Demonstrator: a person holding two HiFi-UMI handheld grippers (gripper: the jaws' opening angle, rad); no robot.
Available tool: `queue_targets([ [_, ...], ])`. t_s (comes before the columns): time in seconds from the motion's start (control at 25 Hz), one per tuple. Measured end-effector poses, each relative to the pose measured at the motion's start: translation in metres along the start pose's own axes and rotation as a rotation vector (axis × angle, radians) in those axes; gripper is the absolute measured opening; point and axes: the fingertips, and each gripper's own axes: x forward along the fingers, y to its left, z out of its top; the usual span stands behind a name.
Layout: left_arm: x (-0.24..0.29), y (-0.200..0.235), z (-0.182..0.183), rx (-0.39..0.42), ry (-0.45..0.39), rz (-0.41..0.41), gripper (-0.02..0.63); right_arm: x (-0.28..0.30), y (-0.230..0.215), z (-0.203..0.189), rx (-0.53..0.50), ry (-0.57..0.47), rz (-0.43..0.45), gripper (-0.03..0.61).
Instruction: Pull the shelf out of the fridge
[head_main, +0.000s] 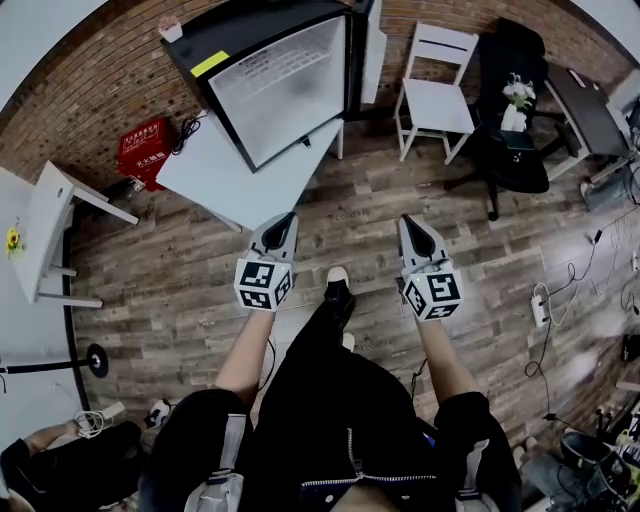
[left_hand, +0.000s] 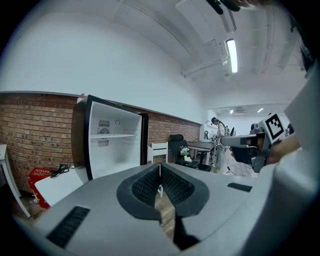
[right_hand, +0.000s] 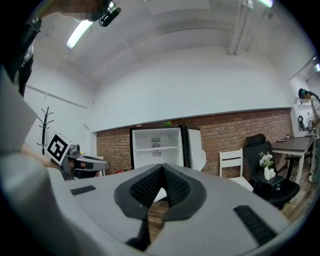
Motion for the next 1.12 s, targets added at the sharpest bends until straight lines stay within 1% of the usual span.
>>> queue_targets([
  [0.16,0.037,0.008,0.003,-0.011,-0.001,0.006,0.021,0.029,-0.024,0.0,0.01,0.003,0.008,0.002],
  [0.36,0.095,0.023,0.015,-0.018,-0.003,0.002,0.021,0.084,-0.052,0.005,0.009,0.018,0.036,0.003],
  [0.6,0.158,0.058,0.031,-0.022,0.002,0.007,0.021,0.161,-0.076,0.017,-0.003,0.033,0.086,0.003],
  [0.84,0.198,0.098,0.044,-0.029,0.001,0.037,0.021,0.226,-0.079,0.026,-0.006,0.045,0.15,0.003],
  [1.12,0.21,0.133,0.046,-0.058,0.001,0.106,0.021,0.282,-0.063,0.026,-0.007,0.063,0.257,0.003],
])
